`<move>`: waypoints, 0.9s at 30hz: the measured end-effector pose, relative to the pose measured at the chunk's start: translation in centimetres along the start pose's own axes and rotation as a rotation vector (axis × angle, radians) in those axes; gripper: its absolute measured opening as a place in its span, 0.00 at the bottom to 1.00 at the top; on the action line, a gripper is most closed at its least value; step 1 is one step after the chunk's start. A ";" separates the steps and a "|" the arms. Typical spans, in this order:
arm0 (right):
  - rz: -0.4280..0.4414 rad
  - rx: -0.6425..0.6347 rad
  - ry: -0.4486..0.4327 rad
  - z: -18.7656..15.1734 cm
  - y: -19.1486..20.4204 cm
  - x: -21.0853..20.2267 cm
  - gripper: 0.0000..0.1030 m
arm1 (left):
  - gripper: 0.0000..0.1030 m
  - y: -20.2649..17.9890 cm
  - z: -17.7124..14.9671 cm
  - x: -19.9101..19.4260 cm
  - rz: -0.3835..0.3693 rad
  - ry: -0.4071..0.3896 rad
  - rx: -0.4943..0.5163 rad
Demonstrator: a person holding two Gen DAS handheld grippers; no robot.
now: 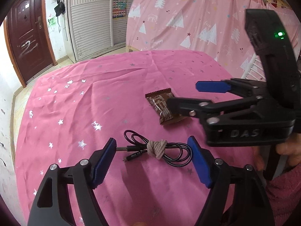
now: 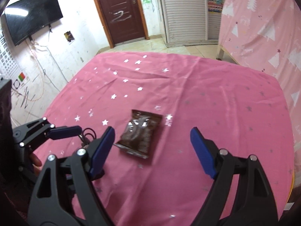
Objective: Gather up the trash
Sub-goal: 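Grasp the brown snack wrapper with the right gripper, then grasp the black cable with left gripper while right holds the wrapper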
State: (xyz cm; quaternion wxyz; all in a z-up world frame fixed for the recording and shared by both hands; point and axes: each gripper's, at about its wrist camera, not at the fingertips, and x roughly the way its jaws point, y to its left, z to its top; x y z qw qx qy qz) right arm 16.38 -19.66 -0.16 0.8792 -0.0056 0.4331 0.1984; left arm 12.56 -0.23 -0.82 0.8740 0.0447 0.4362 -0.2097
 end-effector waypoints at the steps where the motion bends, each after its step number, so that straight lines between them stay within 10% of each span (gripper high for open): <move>1: 0.000 -0.005 0.004 0.0 0.2 0.2 0.77 | 0.69 0.2 -0.1 -0.3 -0.001 -0.005 -0.004; 27: -0.100 -0.033 0.045 0.6 2.3 2.7 0.39 | 0.69 1.9 -1.3 -1.4 -0.003 -0.026 -0.033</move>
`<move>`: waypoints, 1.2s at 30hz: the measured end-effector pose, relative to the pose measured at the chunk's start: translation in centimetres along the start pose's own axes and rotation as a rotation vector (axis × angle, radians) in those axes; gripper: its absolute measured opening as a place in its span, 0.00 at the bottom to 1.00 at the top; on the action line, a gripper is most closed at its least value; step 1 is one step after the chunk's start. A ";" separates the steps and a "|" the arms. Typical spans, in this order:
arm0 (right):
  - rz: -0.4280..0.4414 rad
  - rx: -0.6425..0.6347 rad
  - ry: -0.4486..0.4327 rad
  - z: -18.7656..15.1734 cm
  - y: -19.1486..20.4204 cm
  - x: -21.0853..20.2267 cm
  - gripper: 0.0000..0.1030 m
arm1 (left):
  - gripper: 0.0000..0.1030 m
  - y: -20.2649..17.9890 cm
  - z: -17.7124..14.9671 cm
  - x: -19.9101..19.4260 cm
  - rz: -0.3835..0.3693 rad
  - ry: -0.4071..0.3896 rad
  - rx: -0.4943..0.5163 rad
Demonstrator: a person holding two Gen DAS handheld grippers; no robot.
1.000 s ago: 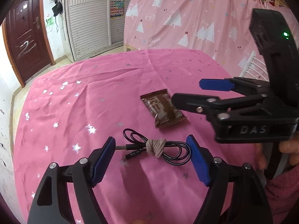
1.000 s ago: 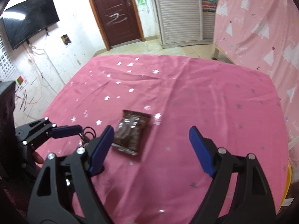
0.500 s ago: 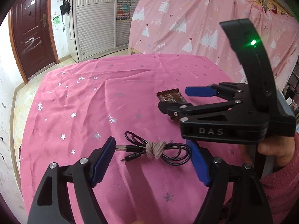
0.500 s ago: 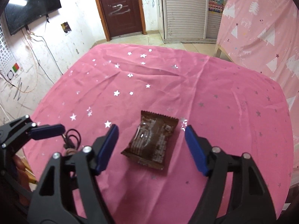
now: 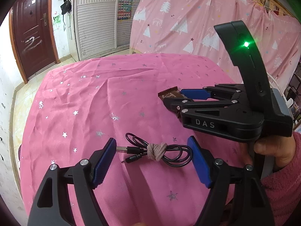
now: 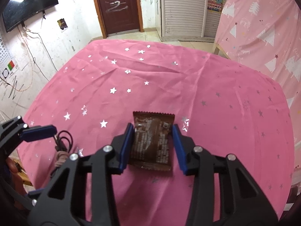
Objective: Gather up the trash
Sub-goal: 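Grasp the black cable with left gripper while right holds the wrapper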
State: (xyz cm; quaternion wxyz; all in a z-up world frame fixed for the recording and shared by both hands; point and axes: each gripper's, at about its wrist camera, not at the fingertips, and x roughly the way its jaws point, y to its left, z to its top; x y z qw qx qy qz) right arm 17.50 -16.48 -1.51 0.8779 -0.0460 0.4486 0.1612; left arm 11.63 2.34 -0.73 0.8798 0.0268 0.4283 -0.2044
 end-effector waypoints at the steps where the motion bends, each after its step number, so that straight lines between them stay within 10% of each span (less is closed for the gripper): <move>1: -0.002 0.000 -0.002 0.0 -0.1 -0.1 0.39 | 0.69 0.0 0.0 0.0 0.001 0.001 0.001; 32: -0.048 0.189 -0.151 -2.8 -10.6 -6.3 0.39 | 0.69 -5.8 4.1 0.5 0.026 -0.001 0.092; 36: -0.040 0.211 -0.159 -3.2 -11.7 -6.5 0.39 | 0.88 -4.0 4.4 1.0 0.029 0.047 0.027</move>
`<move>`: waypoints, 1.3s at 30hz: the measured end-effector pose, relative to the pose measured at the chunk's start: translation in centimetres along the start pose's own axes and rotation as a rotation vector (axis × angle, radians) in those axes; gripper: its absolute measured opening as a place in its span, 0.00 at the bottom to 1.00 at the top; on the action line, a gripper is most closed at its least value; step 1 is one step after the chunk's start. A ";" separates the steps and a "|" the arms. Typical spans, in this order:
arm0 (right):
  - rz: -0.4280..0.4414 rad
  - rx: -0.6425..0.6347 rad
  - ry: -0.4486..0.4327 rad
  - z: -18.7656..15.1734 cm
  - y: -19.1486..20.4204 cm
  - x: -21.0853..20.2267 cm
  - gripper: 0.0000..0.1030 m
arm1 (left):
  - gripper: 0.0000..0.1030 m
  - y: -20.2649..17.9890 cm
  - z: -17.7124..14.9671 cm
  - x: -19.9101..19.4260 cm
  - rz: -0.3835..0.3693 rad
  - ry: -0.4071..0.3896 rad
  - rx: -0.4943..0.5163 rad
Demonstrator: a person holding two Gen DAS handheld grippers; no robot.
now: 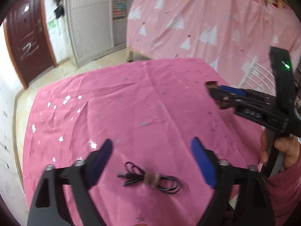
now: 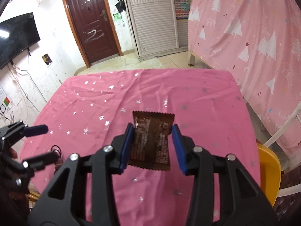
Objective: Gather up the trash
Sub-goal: 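Grasp the black cable with left gripper while right holds the wrapper, then carry cable and wrapper to the yellow bin and open both grippers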
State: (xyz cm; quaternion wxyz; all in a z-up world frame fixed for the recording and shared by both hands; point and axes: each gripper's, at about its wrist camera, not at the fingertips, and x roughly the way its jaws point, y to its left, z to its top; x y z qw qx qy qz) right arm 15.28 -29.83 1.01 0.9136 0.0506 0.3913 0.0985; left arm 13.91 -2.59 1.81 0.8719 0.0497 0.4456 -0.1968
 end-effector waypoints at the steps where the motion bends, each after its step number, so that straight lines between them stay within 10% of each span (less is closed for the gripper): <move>1: 0.003 0.009 -0.002 -0.1 -0.3 0.1 0.39 | 0.90 0.3 -0.2 0.2 0.004 0.014 -0.011; 13: 0.033 0.031 -0.010 -0.5 -1.6 0.0 0.39 | 0.91 0.2 -3.6 1.5 0.061 0.117 -0.078; 30: 0.008 0.114 -0.077 -1.9 -7.3 -2.8 0.39 | 0.32 -3.7 -1.7 3.0 0.213 0.074 -0.017; 39: -0.031 0.172 -0.092 -3.1 -11.0 -3.9 0.39 | 0.29 -5.1 -0.2 3.5 0.299 0.031 0.003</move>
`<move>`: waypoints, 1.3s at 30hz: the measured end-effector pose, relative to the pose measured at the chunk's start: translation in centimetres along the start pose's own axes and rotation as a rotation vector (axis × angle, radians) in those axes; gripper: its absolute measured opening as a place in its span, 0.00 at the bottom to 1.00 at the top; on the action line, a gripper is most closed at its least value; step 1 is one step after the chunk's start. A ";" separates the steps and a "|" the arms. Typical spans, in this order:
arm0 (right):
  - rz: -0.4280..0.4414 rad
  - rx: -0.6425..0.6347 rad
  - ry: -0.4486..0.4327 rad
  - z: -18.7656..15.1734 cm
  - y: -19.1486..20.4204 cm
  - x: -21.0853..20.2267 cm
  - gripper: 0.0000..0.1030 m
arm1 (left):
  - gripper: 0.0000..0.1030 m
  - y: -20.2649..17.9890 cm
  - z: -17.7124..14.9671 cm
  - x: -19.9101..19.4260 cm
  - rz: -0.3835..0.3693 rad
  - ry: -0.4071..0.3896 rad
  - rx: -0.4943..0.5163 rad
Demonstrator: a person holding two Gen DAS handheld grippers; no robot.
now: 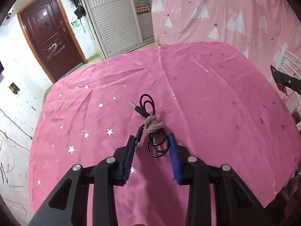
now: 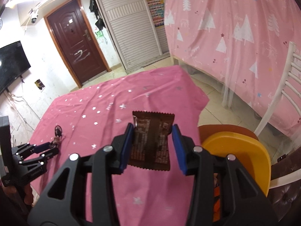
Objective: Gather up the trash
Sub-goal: 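Carry cable and wrapper to the yellow bin and open both grippers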
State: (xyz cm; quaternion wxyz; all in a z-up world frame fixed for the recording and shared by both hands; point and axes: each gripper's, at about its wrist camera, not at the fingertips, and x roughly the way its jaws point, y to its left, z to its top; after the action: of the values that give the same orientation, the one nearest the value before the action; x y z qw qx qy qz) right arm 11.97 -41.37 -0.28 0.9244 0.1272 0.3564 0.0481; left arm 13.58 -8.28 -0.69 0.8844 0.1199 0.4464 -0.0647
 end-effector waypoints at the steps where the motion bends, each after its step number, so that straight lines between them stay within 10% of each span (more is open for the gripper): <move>1: -0.004 0.008 -0.005 0.0 -0.4 -0.2 0.39 | 0.29 -0.1 0.0 0.0 0.004 -0.005 0.005; 9: -0.065 0.058 -0.039 -0.4 -3.8 -2.0 0.39 | 0.29 -2.0 1.6 -1.9 -0.020 -0.061 0.039; 21: -0.193 0.139 -0.020 -2.7 -10.5 -3.3 0.39 | 0.29 -8.8 4.3 -5.8 -0.264 -0.165 0.137; 39: -0.185 0.195 0.115 -4.8 -14.1 1.4 0.39 | 0.24 -18.4 8.6 -3.8 -0.381 -0.133 0.236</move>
State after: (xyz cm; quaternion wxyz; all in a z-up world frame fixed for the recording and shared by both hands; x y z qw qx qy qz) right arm 9.75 -53.71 -8.37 0.8862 0.1801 0.4219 -0.0648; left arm 13.92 -28.25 4.47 0.8636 0.1314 0.3909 -0.2899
